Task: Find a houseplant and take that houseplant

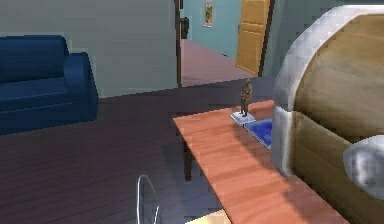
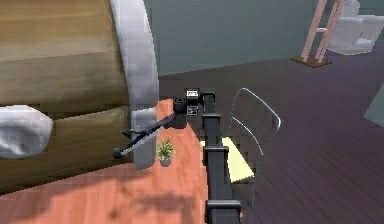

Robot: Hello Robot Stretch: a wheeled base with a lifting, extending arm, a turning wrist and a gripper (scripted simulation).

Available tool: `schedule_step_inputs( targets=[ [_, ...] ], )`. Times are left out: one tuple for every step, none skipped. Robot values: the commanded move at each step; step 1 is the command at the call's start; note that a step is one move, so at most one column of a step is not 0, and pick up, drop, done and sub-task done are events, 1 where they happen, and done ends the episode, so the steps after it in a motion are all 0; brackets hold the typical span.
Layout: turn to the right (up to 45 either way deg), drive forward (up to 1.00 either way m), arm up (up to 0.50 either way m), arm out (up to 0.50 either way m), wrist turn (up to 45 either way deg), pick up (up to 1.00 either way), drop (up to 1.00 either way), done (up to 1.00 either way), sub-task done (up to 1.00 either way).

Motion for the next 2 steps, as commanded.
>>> schedule_step_inputs(
  targets=[
    [0.0,0.00,0.00,0.00,45.0,0.00,0.00,0.00,0.00],
    [0.0,0.00,0.00,0.00,6.0,0.00,0.00,0.00,0.00]
  ],
)
